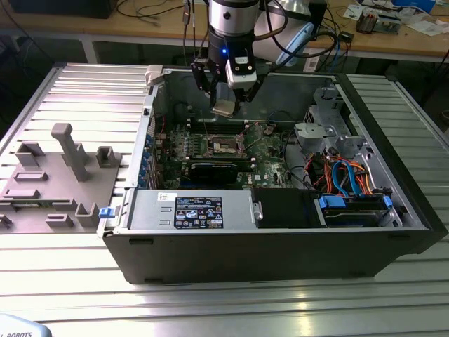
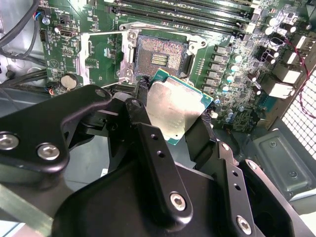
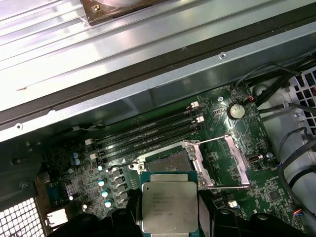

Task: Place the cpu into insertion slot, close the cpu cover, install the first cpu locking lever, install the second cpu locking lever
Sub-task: 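Place the cpu into insertion slot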

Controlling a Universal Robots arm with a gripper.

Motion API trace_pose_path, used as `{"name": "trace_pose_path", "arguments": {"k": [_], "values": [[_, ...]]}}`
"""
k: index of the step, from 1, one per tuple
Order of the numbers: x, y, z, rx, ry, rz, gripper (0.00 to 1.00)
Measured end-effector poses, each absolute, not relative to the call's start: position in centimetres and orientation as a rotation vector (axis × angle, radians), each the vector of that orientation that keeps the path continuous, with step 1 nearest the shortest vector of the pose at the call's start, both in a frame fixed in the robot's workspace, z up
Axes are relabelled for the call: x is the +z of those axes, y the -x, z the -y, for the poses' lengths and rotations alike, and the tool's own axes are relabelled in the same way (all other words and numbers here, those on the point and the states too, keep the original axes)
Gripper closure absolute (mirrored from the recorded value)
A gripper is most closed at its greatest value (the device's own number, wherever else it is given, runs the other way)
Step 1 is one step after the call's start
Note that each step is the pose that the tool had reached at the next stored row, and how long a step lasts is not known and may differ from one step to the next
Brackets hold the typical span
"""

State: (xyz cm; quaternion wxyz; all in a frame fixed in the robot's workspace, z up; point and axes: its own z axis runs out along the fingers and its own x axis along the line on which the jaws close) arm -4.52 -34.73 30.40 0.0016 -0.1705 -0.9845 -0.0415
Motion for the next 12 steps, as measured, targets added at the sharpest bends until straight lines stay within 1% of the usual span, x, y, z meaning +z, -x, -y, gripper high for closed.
{"name": "trace_pose_path", "arguments": {"k": [12], "values": [[30.21, 4.52, 34.72, -0.128, 0.547, 3.088, 0.45]]}}
